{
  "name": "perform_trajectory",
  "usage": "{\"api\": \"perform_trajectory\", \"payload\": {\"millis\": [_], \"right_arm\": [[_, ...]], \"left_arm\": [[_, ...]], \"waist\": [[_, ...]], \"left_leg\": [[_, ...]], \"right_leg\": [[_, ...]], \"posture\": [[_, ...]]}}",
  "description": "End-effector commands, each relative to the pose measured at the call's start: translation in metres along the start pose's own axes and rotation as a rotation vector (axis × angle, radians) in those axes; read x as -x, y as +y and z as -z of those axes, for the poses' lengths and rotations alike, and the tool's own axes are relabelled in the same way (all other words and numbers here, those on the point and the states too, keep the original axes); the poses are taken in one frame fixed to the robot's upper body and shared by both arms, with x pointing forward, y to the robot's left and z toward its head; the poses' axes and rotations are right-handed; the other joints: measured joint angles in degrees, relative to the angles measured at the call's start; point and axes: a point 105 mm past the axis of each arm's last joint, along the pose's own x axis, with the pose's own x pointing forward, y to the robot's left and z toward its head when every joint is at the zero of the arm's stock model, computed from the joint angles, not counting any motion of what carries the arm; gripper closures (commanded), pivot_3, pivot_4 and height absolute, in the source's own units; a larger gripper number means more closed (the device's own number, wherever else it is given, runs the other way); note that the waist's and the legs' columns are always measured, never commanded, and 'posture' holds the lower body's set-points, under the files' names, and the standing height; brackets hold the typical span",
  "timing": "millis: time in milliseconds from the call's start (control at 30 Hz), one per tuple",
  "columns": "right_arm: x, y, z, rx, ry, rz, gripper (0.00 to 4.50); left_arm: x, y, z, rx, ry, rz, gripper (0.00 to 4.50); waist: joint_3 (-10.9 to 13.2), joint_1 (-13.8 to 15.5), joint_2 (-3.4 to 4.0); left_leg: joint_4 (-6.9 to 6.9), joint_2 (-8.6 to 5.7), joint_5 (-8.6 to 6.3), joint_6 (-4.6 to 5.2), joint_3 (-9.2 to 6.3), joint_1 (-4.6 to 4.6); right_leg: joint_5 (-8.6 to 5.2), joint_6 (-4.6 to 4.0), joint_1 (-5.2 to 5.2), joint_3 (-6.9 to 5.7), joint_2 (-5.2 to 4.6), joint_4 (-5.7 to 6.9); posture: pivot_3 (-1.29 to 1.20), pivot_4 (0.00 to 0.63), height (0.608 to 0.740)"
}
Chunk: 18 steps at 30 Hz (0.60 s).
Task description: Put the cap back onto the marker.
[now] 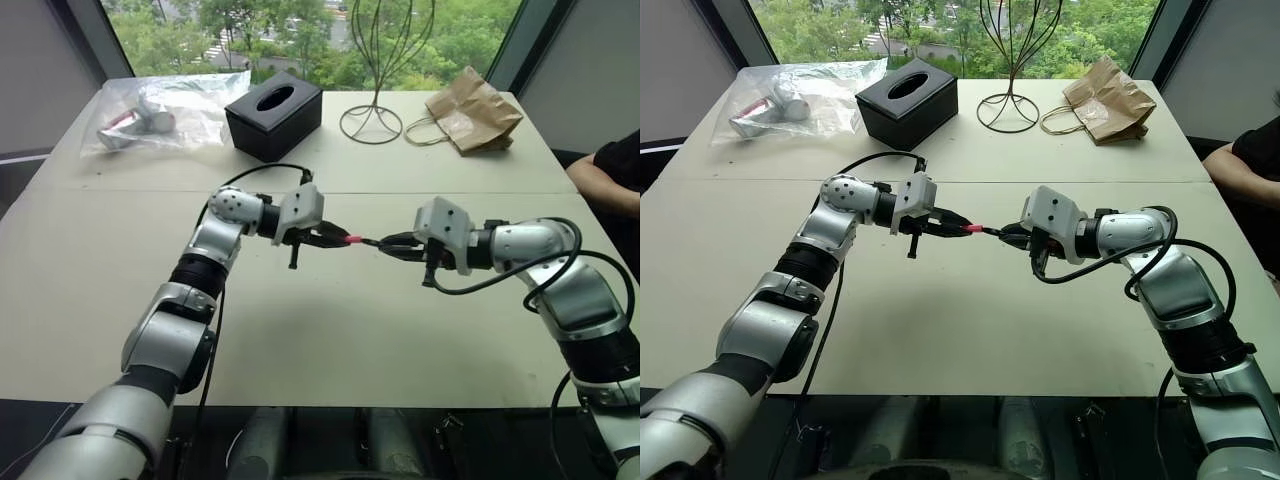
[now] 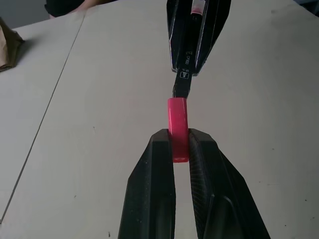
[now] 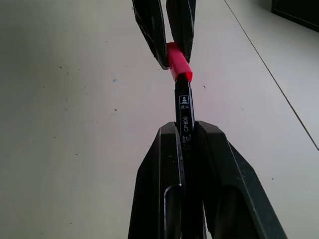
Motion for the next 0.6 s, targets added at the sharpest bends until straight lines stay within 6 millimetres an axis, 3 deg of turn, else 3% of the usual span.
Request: {"api": "perform_trajectory", "payload": {"millis": [33, 167, 600], "right_arm": [[0.000, 0.001, -0.015, 0.094, -0.026, -0.010, 4.50], [0.000, 0.001, -0.017, 0.098, -0.030, -0.013, 4.50], [-0.012, -0.002, -0.029, 0.100, -0.074, -0.007, 4.50]], "left_arm": [[-0.008, 0.004, -0.017, -0.105, 0.001, 0.047, 4.47], [-0.011, 0.002, -0.015, -0.164, 0.039, 0.086, 4.47], [-0.034, -0.008, -0.019, -0.126, 0.030, 0.178, 4.47]], "waist": [[0.0, 0.0, 0.00], [0.0, 0.0, 0.00], [0.0, 0.0, 0.00]], "left_leg": [[0.00, -0.01, 0.00, 0.00, 0.00, 0.00], [0.00, -0.02, 0.00, 0.00, 0.01, 0.00], [0.00, -0.02, 0.00, 0.00, 0.00, 0.00]], "right_leg": [[0.00, 0.00, 0.00, 0.00, 0.00, 0.00], [0.00, 0.00, 0.00, 0.00, 0.00, 0.00], [0.00, 0.00, 0.00, 0.00, 0.01, 0.02]], "posture": [[0.00, 0.150, 0.740], [0.00, 0.150, 0.740], [0.00, 0.150, 0.740]]}}
